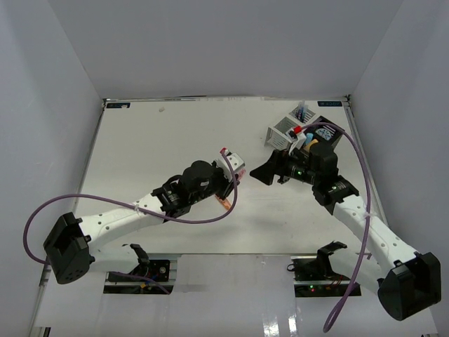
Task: Sort the stationery into containers
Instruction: Pick up the stationery from the center of the board, then place the stationery in the storage box.
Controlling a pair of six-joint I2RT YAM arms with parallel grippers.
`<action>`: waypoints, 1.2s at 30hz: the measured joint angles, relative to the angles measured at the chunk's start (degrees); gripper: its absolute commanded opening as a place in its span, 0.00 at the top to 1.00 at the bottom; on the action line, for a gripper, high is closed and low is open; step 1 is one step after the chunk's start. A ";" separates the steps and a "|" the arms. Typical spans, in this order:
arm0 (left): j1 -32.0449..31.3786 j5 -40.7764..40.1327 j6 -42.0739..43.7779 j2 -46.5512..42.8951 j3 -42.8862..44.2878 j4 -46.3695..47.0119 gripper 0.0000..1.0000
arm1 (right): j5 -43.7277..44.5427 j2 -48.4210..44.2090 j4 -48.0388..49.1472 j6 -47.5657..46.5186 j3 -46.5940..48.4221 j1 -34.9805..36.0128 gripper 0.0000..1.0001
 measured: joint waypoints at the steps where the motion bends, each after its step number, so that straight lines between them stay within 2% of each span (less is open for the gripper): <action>1: -0.20 0.20 0.61 -0.02 0.00 0.55 0.83 | 0.24 0.79 0.42 0.22 0.31 0.83 0.08; 7: -0.70 1.18 3.28 -0.04 0.02 2.40 0.83 | 1.92 4.90 2.29 1.33 1.46 5.35 0.09; 13: -0.70 1.36 4.17 -0.07 -0.02 2.95 0.83 | 3.41 8.02 4.17 1.75 2.62 8.09 0.15; 22: -0.79 2.23 4.57 -0.07 -0.39 4.24 0.83 | 4.46 11.37 6.80 2.71 2.82 9.49 0.45; 23: -0.79 2.25 4.57 -0.15 -0.68 4.57 0.83 | 4.46 11.50 6.84 2.82 2.82 9.51 0.53; 25: -0.79 2.32 4.57 -0.20 -1.36 5.07 0.82 | 4.07 11.54 7.21 2.97 2.82 9.84 0.63; 26: -0.79 2.38 4.57 -0.24 -1.70 5.31 0.79 | 3.98 11.54 7.26 2.84 2.82 10.08 0.72; 28: -0.79 2.38 4.48 -0.24 -2.12 5.64 0.74 | 3.45 11.54 7.41 3.19 2.84 10.38 0.82; 29: -0.81 2.23 4.39 -0.24 -2.36 5.95 0.70 | 3.39 11.52 7.54 3.37 2.84 10.51 0.91; 30: -0.81 1.99 4.26 -0.26 -2.45 6.12 0.56 | 3.56 11.52 7.54 3.41 2.84 10.56 0.92; 32: -0.81 1.14 3.72 -0.22 -2.58 6.36 0.34 | 4.02 11.50 7.32 2.93 2.89 10.60 0.92; 33: -0.81 0.44 3.32 -0.22 -2.60 6.25 0.17 | 5.22 11.47 6.82 2.45 2.93 10.56 0.92; 36: -0.81 -1.92 1.31 -0.09 -2.58 5.55 0.02 | 8.87 11.47 4.68 0.79 3.21 9.73 0.92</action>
